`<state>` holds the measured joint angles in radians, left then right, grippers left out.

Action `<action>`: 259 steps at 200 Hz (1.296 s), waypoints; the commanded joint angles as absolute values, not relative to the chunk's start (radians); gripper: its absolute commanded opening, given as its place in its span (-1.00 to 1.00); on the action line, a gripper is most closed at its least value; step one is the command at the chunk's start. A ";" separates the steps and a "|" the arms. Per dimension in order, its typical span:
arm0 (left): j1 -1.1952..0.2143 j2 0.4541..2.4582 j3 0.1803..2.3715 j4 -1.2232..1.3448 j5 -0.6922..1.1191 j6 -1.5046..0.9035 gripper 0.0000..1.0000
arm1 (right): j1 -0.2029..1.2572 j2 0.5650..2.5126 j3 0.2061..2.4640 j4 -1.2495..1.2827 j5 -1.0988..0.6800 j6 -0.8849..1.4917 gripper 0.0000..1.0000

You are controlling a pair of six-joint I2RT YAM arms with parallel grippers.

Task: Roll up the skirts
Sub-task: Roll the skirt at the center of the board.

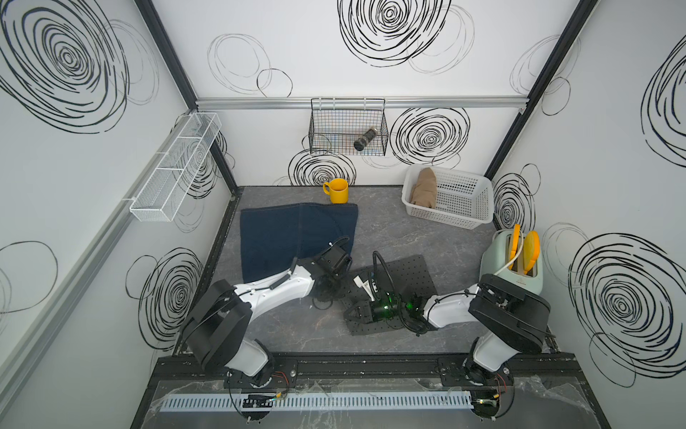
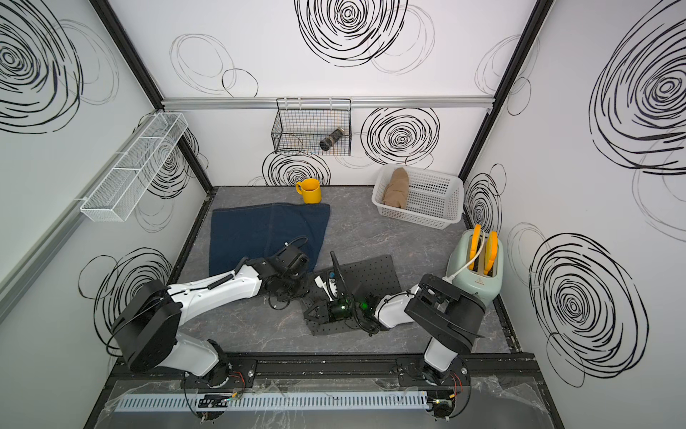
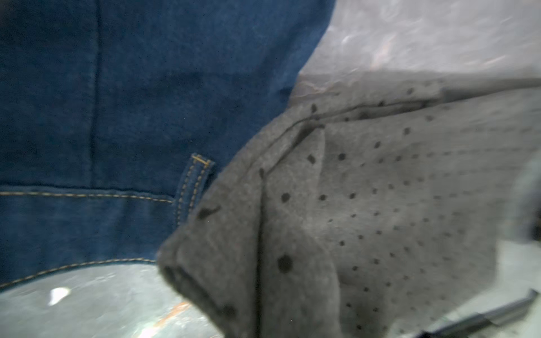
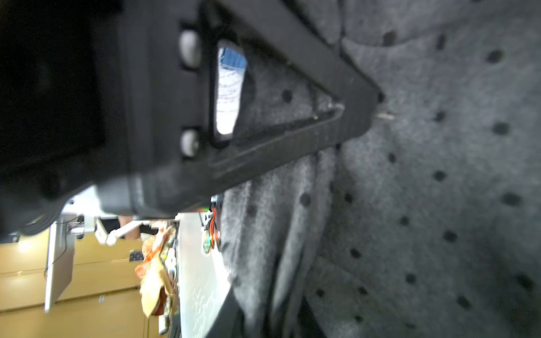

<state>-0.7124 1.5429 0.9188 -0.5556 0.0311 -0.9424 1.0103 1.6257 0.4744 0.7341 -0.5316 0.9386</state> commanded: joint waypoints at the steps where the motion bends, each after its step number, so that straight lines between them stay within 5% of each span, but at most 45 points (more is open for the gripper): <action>1: -0.725 1.606 1.009 -0.782 -0.195 -0.858 -1.00 | 1.049 1.560 0.500 0.583 -0.437 0.917 -0.06; 24: -0.741 1.652 1.092 -0.882 -0.273 -0.800 -1.00 | 1.056 1.494 0.522 0.411 -0.299 0.935 0.28; 48: -0.749 1.679 1.175 -0.962 -0.369 -0.742 -1.00 | 1.027 1.401 0.533 0.243 -0.191 0.975 0.32; 111: -0.854 1.945 1.461 -1.174 -0.584 -0.706 -1.00 | 0.711 1.295 0.447 0.069 -0.294 1.042 -0.03; 164: -0.905 2.201 1.647 -1.250 -0.668 -0.749 -1.00 | 0.518 1.194 0.322 0.123 -0.446 1.001 -0.06; 222: -0.887 2.386 1.814 -1.196 -0.464 -0.734 -1.00 | 0.396 1.111 0.278 0.121 -0.545 0.959 -0.01; 240: -0.892 2.400 1.812 -1.169 -0.407 -0.735 -0.63 | 0.384 1.095 0.280 0.108 -0.555 0.946 0.01; 259: -0.884 2.379 1.751 -1.084 -0.300 -0.741 -0.50 | 0.381 1.078 0.276 0.104 -0.555 0.939 0.02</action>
